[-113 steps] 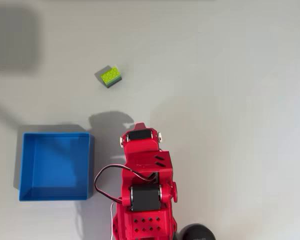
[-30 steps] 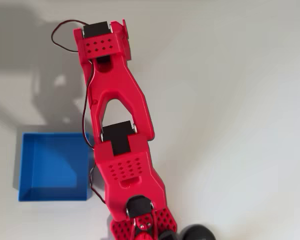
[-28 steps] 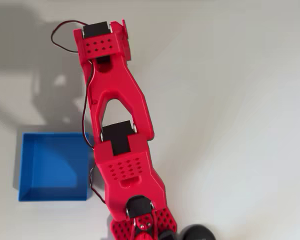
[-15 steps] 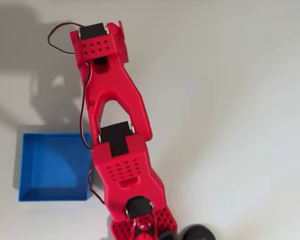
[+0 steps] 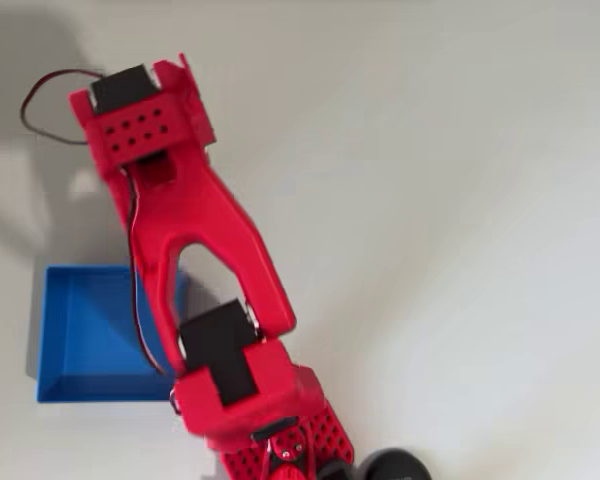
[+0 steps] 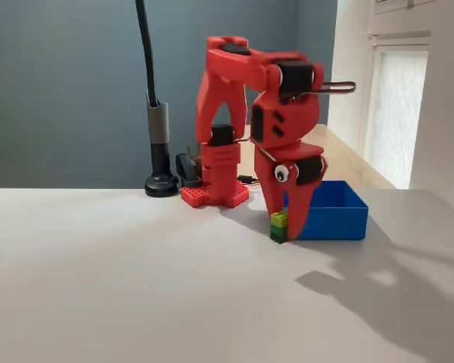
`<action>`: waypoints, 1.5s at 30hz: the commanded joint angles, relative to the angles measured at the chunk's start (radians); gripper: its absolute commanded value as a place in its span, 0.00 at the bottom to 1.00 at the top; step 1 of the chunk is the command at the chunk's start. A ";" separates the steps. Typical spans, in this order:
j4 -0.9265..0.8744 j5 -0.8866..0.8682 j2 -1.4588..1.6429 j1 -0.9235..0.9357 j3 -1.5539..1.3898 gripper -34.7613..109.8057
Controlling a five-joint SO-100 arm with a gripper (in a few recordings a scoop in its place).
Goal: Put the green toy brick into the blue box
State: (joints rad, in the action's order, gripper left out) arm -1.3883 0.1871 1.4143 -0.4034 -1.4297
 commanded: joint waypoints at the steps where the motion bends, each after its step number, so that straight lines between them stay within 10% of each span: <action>1: -0.025 0.015 0.238 -0.083 -0.074 0.24; 42: -0.239 -0.236 0.597 -0.601 -0.405 0.24; 45: -0.239 -0.235 0.597 -0.601 -0.420 0.38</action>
State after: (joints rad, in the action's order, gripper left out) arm -1.6137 -0.0368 1.9528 -0.9863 -1.8423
